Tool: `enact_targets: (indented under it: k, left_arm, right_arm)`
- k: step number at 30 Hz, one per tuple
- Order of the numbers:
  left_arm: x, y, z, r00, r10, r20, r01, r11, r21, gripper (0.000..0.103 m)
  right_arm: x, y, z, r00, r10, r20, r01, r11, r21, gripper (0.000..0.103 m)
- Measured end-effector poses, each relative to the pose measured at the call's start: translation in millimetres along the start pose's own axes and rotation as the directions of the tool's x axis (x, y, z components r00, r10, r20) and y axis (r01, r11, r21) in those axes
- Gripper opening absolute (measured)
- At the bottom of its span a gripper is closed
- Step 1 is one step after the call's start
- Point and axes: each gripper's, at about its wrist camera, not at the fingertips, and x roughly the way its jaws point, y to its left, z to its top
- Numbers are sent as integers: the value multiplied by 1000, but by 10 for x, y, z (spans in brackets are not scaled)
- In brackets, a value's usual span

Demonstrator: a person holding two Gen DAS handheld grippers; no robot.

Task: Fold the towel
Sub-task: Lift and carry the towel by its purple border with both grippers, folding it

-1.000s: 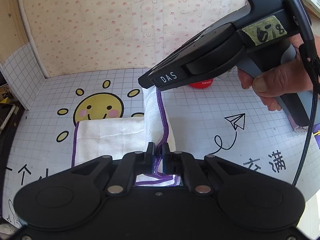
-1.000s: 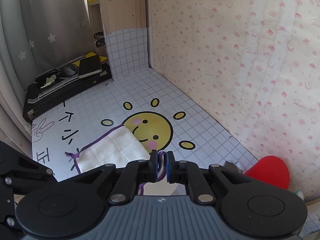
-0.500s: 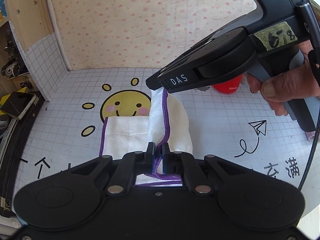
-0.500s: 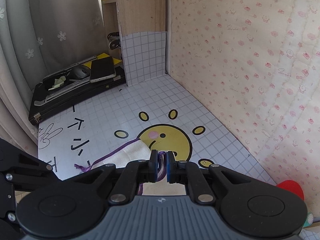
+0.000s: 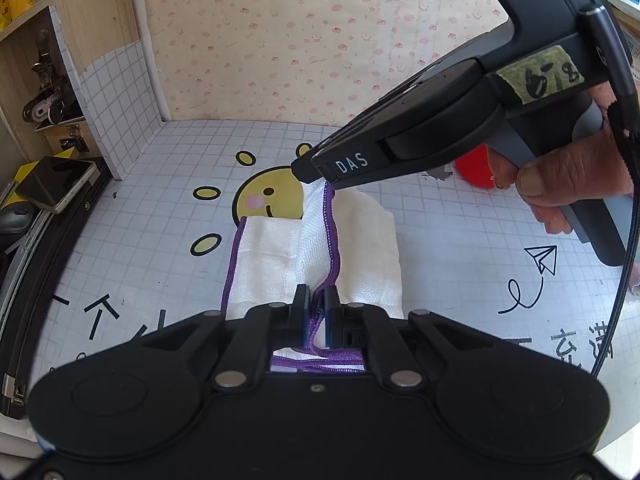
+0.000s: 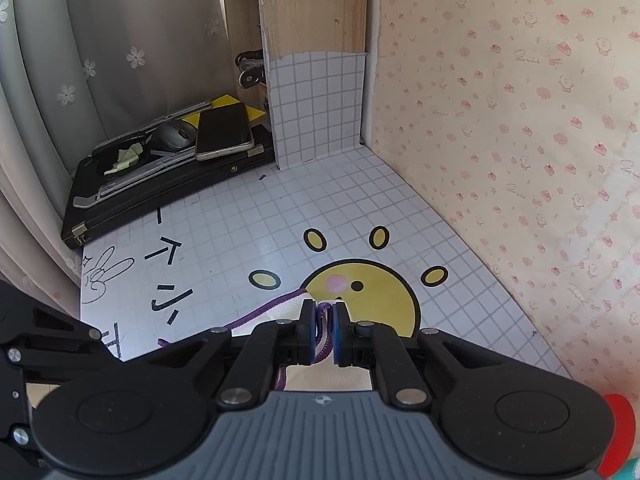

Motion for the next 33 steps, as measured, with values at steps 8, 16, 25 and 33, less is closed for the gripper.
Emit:
enact_targets:
  k: [8, 16, 25, 33]
  left_arm:
    - [-31, 105, 31, 1000, 6, 4, -6, 999, -42, 7]
    - [-11, 227, 25, 1000, 14, -10, -15, 995, -103, 8]
    - [113, 340, -32, 999, 36, -31, -40, 991, -129, 8]
    - [205, 428, -76, 997, 51, -51, -58, 987, -151, 8]
  right_arm:
    - [91, 64, 105, 1000, 12, -8, -12, 999, -31, 7]
    - [157, 127, 189, 999, 30, -22, -31, 998, -49, 7]
    - [411, 176, 235, 997, 52, -50, -53, 998, -34, 7]
    - [618, 210, 237, 996, 56, -63, -57, 998, -17, 7]
